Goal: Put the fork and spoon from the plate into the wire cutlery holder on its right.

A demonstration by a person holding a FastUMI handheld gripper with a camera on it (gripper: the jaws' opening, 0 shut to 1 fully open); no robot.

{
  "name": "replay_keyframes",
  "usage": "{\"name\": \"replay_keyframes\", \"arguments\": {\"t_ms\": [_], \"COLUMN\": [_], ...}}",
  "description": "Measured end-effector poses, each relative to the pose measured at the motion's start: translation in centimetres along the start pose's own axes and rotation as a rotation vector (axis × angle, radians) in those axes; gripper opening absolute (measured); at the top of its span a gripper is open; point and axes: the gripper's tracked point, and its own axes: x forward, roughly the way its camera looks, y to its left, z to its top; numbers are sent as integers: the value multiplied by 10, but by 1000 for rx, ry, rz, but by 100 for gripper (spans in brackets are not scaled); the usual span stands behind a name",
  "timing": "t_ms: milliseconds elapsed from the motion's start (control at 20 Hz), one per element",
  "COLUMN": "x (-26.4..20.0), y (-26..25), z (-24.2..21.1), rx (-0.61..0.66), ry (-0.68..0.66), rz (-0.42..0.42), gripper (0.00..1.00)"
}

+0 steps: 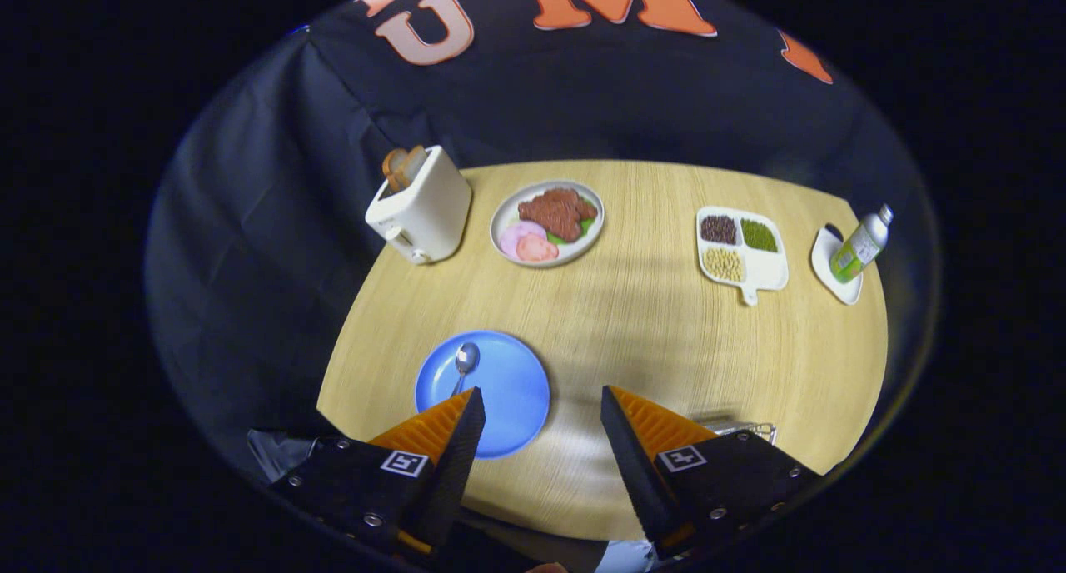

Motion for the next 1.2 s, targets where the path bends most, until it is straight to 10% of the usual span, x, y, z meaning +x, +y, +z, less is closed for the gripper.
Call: {"name": "replay_keyframes", "arguments": {"t_ms": [600, 1200], "x": [1, 79], "y": [72, 142], "z": [40, -31], "rx": [-138, -149], "ry": [-467, -129], "rz": [-89, -37], "gripper": [85, 86]}}
